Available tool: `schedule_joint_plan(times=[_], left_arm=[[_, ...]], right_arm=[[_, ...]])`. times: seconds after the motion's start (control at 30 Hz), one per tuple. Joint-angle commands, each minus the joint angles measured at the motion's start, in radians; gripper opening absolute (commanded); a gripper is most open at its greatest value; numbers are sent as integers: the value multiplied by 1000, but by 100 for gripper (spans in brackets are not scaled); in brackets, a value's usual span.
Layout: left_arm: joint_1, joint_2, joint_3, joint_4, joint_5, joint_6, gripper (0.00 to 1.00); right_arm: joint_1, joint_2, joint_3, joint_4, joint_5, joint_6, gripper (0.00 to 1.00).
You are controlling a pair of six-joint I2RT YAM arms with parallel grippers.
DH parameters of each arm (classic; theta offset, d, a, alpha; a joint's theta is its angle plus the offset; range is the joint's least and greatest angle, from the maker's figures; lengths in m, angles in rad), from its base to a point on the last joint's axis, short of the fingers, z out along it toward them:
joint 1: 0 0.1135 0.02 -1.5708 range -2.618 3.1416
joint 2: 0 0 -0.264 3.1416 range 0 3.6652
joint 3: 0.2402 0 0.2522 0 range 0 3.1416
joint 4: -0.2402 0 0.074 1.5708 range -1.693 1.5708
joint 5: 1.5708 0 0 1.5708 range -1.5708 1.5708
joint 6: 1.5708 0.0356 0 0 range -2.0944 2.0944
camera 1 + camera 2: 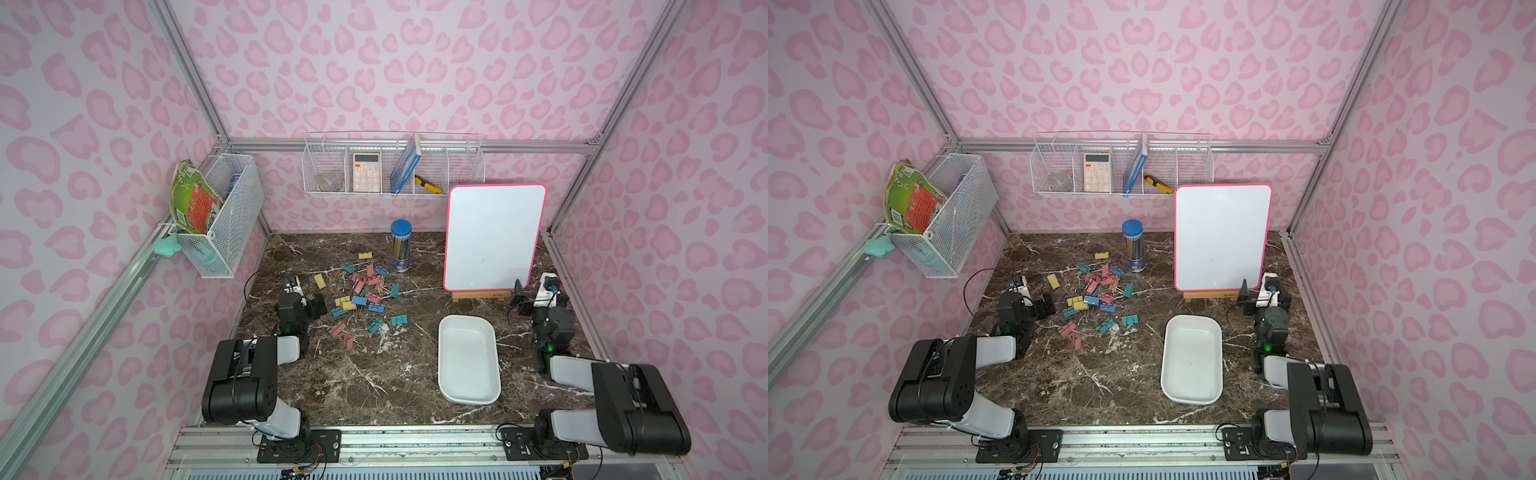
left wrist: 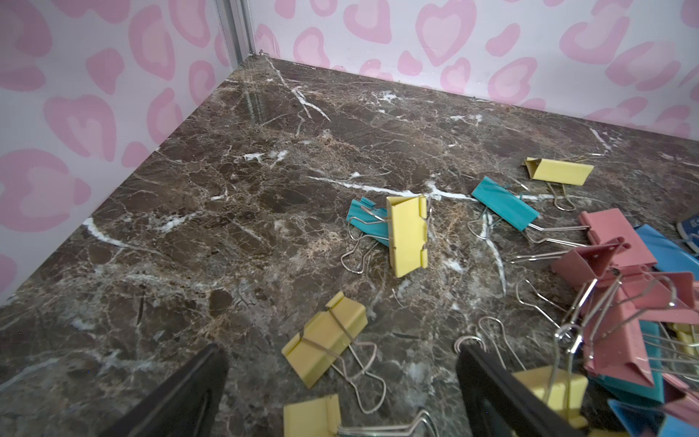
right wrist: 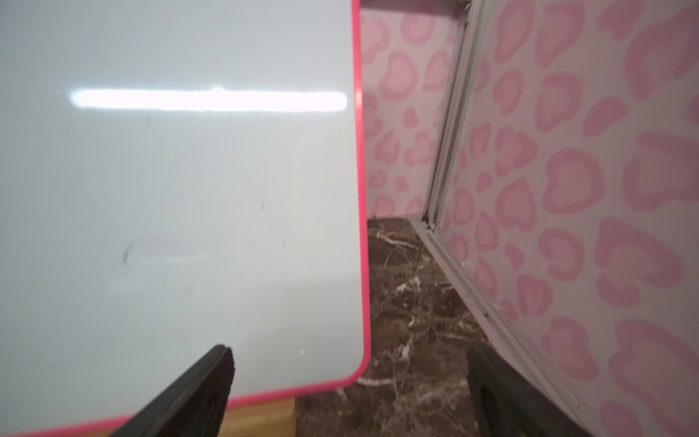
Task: Put the binder clips in the storage box
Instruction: Adjust the storage box at the center of the board.
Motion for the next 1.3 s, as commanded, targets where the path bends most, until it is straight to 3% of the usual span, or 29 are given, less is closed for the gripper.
schedule_joint_plan(times=[0.0,0.13,0.2,0.3,0.4,0.5,0.57,0.63,0.7,0.87,1.03,1.07,1.2,1.27], left_arm=[[1,-5,0,4,3,-2,99],[-16,-89,-8,-6,-134,15,99],[-69,-215,76,-261,-235,-10,99],[-177,-386,307,-788,-346,-286,98],[-353,-405,470,-1034,-242,-501,83],[-609,-274,627,-1116,-89,-550,71],[-763,-114,760,-1180,8,-519,69],[-894,76,940,-1317,41,-452,64],[-965,236,1094,-1460,38,-389,60],[-986,430,1193,-1545,287,-326,61],[-993,520,1231,-1602,225,-309,57],[-993,530,1233,-1603,224,-302,53],[-993,576,1261,-1619,269,-247,22],[-993,587,1285,-1643,260,-202,12]], right_arm=[[-1,-197,144,-507,185,332,94],[-7,-298,213,-700,-72,450,92],[-6,-287,274,-824,-205,451,92],[-4,-260,328,-949,-352,472,92],[3,-254,333,-998,-404,464,92],[6,-254,322,-1010,-408,453,92],[5,-259,311,-1007,-402,457,92],[5,-261,303,-1001,-396,458,92],[4,-259,306,-999,-396,452,92],[4,-254,315,-1007,-391,433,92],[5,-252,311,-1000,-406,438,92],[5,-255,304,-995,-408,444,92],[3,-262,294,-985,-408,445,92],[4,-262,311,-1011,-408,433,92]])
